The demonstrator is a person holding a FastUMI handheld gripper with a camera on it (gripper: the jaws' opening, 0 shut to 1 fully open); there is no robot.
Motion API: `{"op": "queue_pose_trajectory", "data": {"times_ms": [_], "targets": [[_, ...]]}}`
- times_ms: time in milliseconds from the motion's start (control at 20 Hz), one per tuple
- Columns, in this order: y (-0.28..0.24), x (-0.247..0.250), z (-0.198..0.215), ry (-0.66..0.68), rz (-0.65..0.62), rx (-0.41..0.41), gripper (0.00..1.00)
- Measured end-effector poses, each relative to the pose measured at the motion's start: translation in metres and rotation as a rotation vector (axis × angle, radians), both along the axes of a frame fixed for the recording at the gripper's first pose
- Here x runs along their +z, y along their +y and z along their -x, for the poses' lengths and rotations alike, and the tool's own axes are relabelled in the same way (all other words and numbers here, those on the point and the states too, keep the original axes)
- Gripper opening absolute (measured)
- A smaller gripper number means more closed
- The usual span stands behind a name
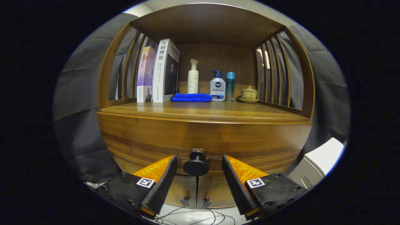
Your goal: Pull open the drawer, take out the items inside it, and place them on the countertop above the cabinet.
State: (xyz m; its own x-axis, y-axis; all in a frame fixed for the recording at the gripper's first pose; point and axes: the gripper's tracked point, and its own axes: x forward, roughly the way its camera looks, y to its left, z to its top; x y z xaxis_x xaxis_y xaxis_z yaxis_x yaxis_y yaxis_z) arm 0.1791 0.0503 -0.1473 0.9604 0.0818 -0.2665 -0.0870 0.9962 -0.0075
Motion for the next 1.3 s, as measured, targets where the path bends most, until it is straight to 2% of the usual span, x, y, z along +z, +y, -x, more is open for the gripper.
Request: {"op": "queue_pose_trajectory", "data": {"times_ms": [250, 650, 800, 1050, 1300], "targets": [[0.002, -0.009, -0.006, 0.022, -0.012, 0.028, 0.52], [0.001, -0.017, -0.007, 0.043, 0.018, 0.031, 0.52], [0.002, -0.017, -0.007, 0.047, 0.016, 0.033, 0.37], [0.000, -0.017, 0.000, 0.058, 0.029, 0.048, 0.37], [-0.004, -0.015, 0.025, 0.064, 0.069, 0.047, 0.37]]}}
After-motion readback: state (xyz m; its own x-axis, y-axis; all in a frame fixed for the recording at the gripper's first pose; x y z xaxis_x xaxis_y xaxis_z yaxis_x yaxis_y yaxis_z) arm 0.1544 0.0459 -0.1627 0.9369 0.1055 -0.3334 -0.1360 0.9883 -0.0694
